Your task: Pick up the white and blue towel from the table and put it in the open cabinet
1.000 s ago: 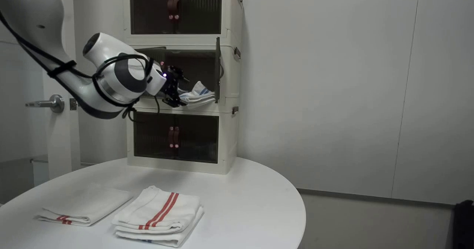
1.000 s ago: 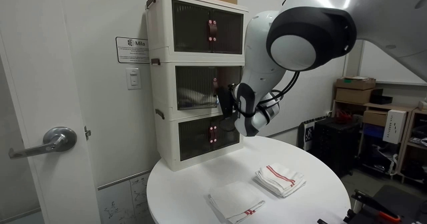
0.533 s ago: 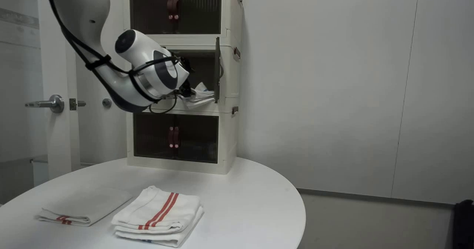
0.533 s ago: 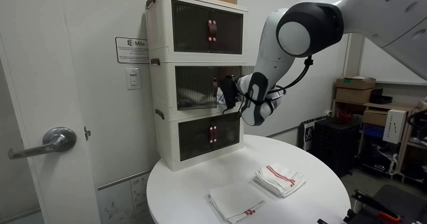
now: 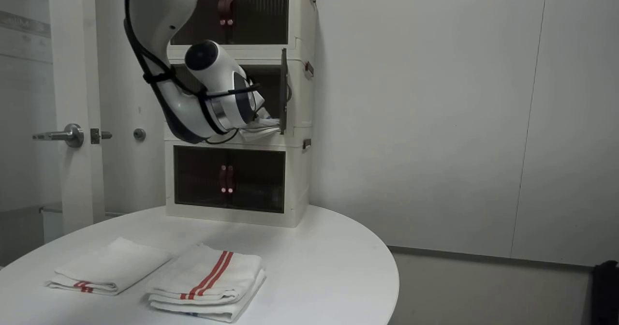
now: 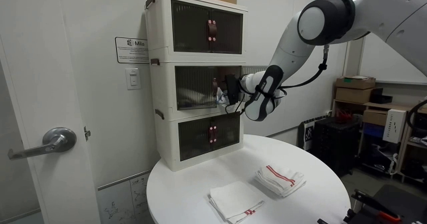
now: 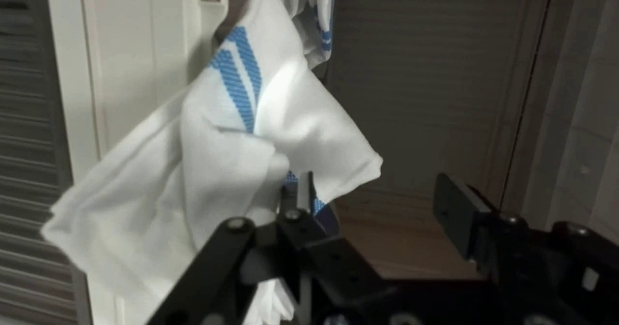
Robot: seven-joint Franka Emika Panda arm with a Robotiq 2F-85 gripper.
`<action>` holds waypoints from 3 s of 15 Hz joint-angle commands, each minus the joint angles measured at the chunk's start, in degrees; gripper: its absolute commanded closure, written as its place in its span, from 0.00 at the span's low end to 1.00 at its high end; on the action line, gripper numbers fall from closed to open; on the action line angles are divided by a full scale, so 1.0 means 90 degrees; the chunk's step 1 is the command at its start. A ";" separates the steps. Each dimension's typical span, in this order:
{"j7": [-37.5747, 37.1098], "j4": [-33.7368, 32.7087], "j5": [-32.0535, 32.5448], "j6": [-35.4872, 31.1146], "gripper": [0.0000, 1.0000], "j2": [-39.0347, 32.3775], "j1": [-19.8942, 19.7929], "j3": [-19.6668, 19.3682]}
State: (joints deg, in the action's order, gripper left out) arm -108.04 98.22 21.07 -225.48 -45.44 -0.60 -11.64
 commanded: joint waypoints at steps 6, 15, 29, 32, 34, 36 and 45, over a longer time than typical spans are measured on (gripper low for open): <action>-0.0541 -0.0246 0.1200 0.0027 0.42 -0.0099 -0.0673 0.0466; -0.2816 0.0230 0.5086 0.0961 0.00 0.0509 -0.1096 0.0892; -0.4213 -0.0401 0.4413 0.3082 0.00 0.0529 -0.0910 0.0549; -0.3551 -0.0537 0.3319 0.3175 0.28 0.0432 -0.0806 0.0486; -0.3358 -0.0593 0.2988 0.3160 0.43 0.0381 -0.0661 0.0338; -0.3355 -0.0625 0.2817 0.3115 0.57 0.0353 -0.0495 0.0141; -0.3359 -0.0603 0.1781 0.2763 0.92 0.0296 0.0414 -0.0931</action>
State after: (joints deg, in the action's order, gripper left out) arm -138.25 94.75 41.29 -198.52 -41.52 -0.22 -15.76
